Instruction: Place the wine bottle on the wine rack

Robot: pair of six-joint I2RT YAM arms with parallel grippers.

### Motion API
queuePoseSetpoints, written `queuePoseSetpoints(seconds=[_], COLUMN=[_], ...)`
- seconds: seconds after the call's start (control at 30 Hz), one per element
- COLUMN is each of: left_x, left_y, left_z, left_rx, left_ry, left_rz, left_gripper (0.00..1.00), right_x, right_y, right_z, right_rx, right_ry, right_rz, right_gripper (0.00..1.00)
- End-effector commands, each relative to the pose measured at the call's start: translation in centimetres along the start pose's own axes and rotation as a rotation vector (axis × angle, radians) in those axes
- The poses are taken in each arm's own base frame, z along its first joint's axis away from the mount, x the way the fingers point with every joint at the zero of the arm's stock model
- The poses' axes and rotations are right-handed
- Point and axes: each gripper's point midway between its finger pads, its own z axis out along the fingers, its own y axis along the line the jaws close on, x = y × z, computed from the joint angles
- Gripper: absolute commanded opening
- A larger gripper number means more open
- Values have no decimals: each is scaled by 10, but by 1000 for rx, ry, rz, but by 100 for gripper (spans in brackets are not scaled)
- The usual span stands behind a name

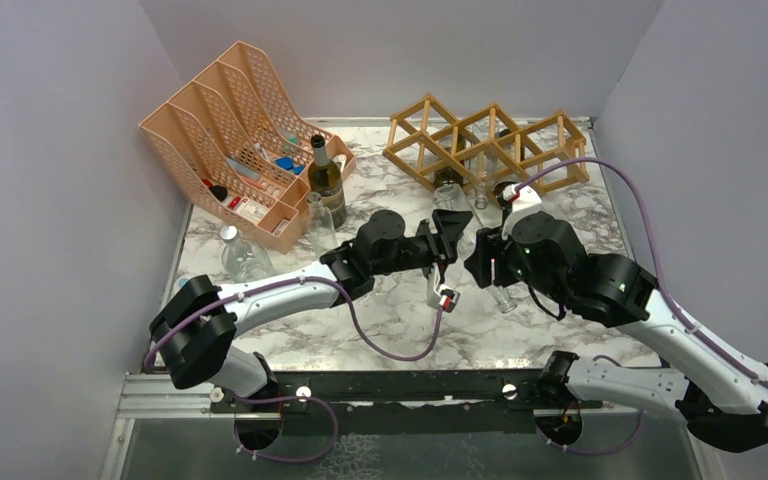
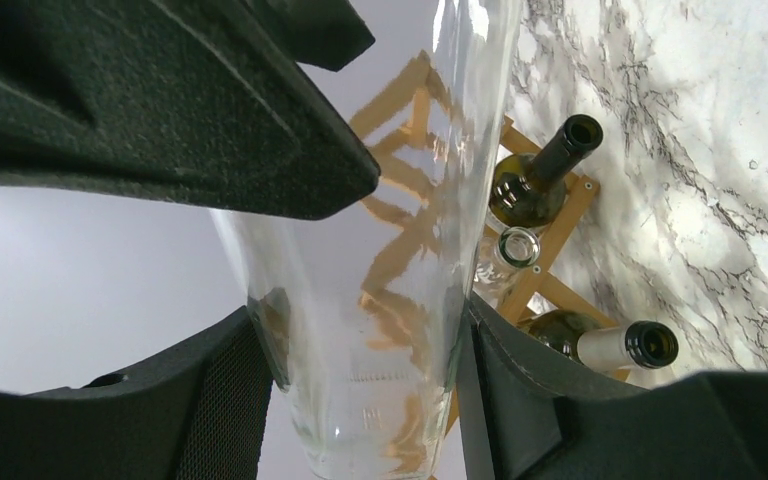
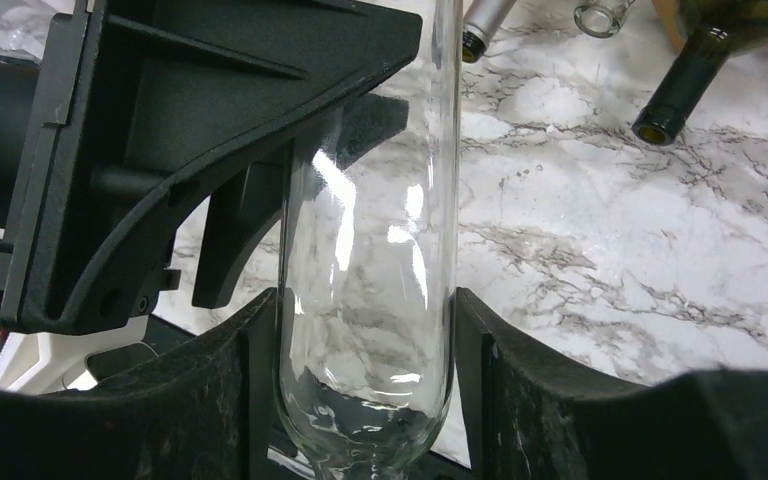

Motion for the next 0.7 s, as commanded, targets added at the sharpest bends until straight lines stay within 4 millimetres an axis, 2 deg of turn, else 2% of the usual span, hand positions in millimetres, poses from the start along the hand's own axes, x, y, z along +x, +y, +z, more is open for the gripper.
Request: queuePoseSetpoints(seconds=[0.0,0.07,0.17,0.23,0.37,0.4,0.53,0.67], left_x=[-5,-6,-5,-5,-6,-6,-4,-2], left_y=[67,66,64,64,64,65,66,63], left_z=[-11,-12,-12,-13,-14,-15,-16,-19], left_rx=[-135,-130,-122,-119,-116,-118,-118,-114], left_ry=[-12,-15,-10,-6,-12,-10,-2,4], left_rz=[24,16,12,7,-16,-24,-32,-34], left_gripper=[0,0,0,0,0,0,0,0], right_x=[-7,-4,1,2,-1,-2,1,4], right_y=[15,16,17,17,17,17,13,7], right_z=[3,5,8,9,9,9,13,14], right_rx=[-66,-66,-64,-64,-62,-60,-31,6], right_ry=[-33,-23,-5,-2,-16,-17,-2,1], right_rz=[43,44,47,53,59,58,56,65], right_gripper=[56,64,67,66,56,57,71,72])
